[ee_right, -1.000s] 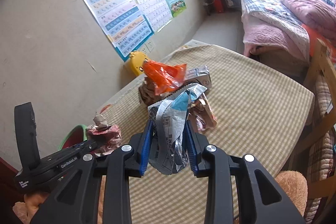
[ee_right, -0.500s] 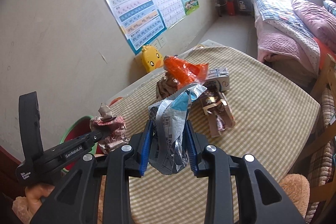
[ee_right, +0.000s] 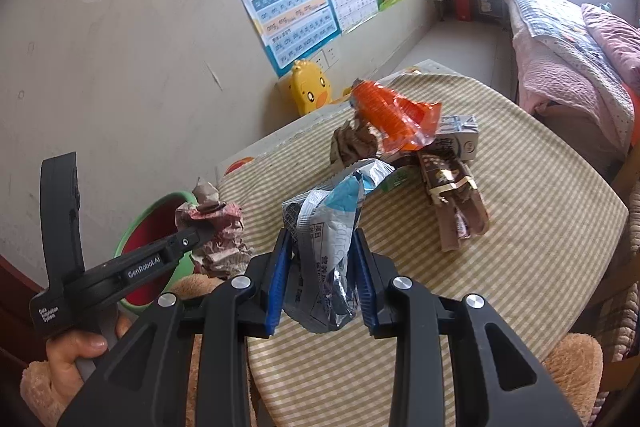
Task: Collect trash
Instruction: 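Carry the crumpled paper and silver-blue wrapper over the red bucket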
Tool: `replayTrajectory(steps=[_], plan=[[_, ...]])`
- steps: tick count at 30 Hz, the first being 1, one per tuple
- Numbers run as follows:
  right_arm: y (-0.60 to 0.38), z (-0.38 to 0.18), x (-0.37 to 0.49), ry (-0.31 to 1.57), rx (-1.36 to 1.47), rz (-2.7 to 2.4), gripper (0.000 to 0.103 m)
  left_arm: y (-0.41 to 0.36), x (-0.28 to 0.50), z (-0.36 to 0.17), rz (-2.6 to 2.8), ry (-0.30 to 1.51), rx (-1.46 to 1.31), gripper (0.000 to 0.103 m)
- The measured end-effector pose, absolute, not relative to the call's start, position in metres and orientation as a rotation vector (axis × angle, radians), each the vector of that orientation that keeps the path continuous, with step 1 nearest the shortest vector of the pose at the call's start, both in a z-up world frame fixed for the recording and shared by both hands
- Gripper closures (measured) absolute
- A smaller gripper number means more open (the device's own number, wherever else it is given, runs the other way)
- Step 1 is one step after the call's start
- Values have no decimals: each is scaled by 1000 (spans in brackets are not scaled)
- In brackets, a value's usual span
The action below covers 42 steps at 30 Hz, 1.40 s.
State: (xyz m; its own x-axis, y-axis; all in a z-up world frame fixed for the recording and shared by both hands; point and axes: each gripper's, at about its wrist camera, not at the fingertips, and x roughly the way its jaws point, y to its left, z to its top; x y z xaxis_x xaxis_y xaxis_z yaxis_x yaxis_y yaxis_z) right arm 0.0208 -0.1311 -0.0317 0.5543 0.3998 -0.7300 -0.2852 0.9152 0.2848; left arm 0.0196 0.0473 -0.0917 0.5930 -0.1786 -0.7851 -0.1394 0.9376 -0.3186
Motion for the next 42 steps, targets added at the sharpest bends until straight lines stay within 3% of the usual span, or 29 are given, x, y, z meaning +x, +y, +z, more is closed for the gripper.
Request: replayTrajectory(steps=[18, 42], plan=[[-90, -32, 21, 917, 73, 476, 73, 111, 5, -101, 112, 928, -415, 82], [37, -24, 40, 921, -7, 767, 73, 193, -27, -126, 334, 942, -472, 81]])
